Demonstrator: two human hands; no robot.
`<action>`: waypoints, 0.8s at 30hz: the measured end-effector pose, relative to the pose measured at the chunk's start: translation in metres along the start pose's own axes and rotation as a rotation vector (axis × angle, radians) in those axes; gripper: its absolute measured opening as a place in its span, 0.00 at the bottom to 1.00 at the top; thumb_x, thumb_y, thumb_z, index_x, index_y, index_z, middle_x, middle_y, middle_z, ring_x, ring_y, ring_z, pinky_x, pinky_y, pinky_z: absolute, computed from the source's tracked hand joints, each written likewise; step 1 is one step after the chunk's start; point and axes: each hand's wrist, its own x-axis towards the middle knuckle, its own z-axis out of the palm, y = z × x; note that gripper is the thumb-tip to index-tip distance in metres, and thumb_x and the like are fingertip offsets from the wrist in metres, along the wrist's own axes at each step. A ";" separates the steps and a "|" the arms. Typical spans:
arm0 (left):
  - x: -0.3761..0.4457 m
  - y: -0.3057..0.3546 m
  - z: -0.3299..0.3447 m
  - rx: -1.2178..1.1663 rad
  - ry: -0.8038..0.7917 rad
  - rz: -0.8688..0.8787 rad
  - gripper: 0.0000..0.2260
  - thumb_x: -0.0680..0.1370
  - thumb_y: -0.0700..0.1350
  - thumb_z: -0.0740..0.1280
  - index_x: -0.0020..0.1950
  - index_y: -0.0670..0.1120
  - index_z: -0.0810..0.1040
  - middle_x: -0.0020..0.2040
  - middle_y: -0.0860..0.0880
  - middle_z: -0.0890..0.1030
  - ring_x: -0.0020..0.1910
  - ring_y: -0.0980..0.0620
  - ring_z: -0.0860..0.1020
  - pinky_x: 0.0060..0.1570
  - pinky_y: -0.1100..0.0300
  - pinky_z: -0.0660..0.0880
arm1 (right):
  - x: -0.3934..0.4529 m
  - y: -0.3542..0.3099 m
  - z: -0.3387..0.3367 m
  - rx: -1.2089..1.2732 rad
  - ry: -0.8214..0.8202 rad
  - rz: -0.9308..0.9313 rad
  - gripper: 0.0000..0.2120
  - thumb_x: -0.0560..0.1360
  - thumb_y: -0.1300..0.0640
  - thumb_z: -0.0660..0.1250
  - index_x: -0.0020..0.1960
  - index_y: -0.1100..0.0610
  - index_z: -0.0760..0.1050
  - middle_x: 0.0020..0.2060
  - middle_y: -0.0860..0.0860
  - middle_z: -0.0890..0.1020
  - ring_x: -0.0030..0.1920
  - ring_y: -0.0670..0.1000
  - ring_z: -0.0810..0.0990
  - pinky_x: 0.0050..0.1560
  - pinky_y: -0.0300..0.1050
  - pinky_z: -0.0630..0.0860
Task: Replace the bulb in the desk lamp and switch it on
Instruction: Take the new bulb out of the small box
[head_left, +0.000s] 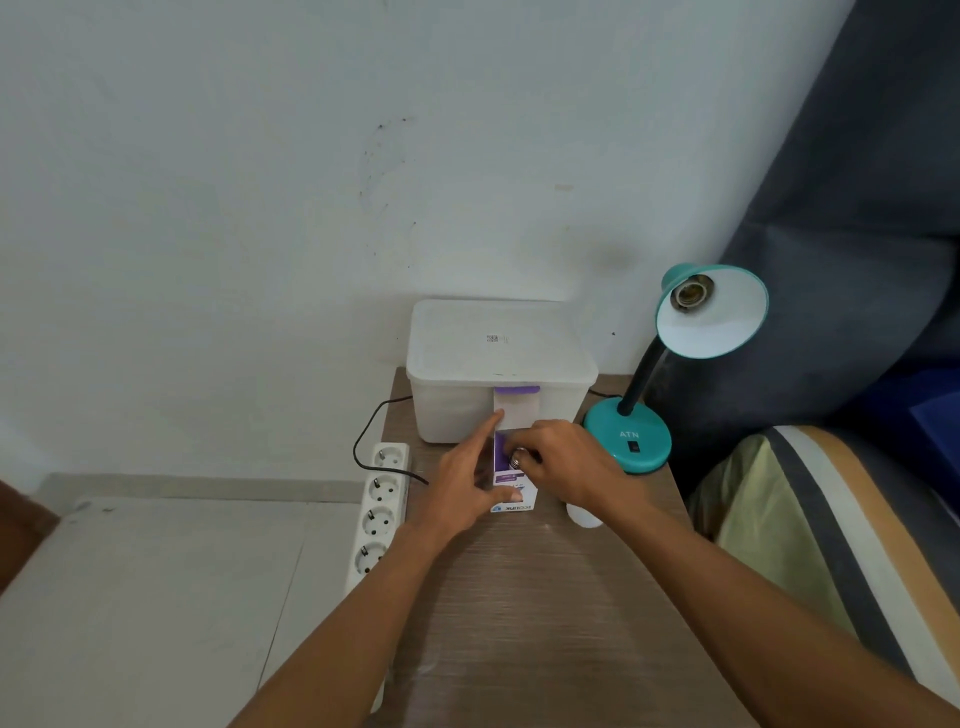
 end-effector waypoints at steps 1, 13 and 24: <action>0.000 -0.001 0.000 0.007 0.003 -0.001 0.50 0.67 0.44 0.84 0.81 0.61 0.59 0.67 0.53 0.79 0.63 0.56 0.80 0.62 0.51 0.81 | -0.001 0.000 0.001 0.008 -0.002 -0.004 0.10 0.79 0.57 0.62 0.54 0.51 0.82 0.41 0.50 0.81 0.38 0.48 0.78 0.35 0.37 0.69; 0.000 -0.001 0.002 0.019 0.008 0.002 0.51 0.67 0.42 0.83 0.81 0.62 0.58 0.70 0.49 0.77 0.64 0.56 0.80 0.63 0.55 0.80 | 0.014 0.001 -0.009 0.054 -0.188 0.059 0.12 0.76 0.57 0.71 0.58 0.53 0.82 0.44 0.50 0.85 0.41 0.47 0.82 0.46 0.46 0.82; 0.002 -0.002 0.002 0.056 0.027 0.000 0.51 0.66 0.49 0.84 0.80 0.64 0.58 0.70 0.52 0.78 0.66 0.53 0.79 0.63 0.48 0.80 | -0.002 -0.001 0.003 0.155 0.282 0.074 0.13 0.78 0.56 0.65 0.62 0.54 0.77 0.52 0.48 0.79 0.52 0.46 0.75 0.49 0.37 0.71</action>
